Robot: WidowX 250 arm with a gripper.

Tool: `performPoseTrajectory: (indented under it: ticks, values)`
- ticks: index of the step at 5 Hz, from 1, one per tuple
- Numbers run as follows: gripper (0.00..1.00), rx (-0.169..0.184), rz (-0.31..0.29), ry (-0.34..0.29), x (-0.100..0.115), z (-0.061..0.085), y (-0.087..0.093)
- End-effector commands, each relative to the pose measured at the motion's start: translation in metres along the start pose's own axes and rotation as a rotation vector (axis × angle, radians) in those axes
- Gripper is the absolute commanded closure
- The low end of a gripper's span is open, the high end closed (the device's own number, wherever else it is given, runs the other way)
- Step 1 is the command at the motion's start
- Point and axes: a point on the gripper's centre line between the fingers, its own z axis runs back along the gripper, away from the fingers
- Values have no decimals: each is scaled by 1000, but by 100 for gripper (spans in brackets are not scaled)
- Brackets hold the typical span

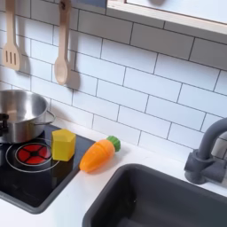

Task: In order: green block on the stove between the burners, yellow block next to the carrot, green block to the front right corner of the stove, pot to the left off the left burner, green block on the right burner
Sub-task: 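Move the green block to the front right corner of the stove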

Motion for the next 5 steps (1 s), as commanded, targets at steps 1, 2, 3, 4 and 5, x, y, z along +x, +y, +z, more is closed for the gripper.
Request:
performPoseTrajectory:
  ticks: [1, 2, 3, 4, 5]
  values:
    - [100, -2, 2, -11, 0, 0, -1]
    - [100, -15, -15, -13, -1, 5, -2]
    - [100, -76, -49, -28, 0, 16, -7]
    - [100, -138, -64, -85, 2, 34, -6]
    - [100, -206, -73, -138, 5, 52, -5]
